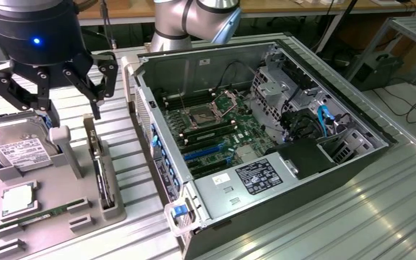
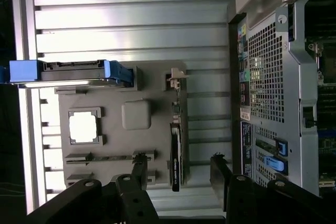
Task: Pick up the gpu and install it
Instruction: 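Pick up the gpu and move the gpu toward the slot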
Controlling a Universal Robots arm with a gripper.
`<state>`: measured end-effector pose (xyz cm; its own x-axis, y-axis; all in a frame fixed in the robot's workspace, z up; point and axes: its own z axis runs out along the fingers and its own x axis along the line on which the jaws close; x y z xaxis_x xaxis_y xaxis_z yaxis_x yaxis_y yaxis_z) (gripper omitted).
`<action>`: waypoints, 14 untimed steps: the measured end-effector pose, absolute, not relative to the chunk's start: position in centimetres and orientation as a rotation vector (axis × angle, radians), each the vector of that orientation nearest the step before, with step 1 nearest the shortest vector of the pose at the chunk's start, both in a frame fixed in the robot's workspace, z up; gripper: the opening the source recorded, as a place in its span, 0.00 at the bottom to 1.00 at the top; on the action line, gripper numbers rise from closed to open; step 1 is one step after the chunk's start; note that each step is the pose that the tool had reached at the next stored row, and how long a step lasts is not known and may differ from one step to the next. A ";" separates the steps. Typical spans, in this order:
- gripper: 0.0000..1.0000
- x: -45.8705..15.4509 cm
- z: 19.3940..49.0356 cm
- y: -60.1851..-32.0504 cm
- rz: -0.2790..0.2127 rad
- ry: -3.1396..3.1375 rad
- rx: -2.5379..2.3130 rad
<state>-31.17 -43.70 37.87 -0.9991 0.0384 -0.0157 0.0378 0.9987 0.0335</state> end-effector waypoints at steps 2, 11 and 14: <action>0.60 -31.2 37.8 -43.7 0.044 3.122 0.058; 0.60 -31.3 37.3 -43.9 0.038 3.104 0.045; 0.60 -31.3 37.1 -44.3 0.038 3.104 0.029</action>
<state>-31.35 -44.25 37.05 -0.9991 0.0193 -0.0370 0.0184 0.9995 0.0249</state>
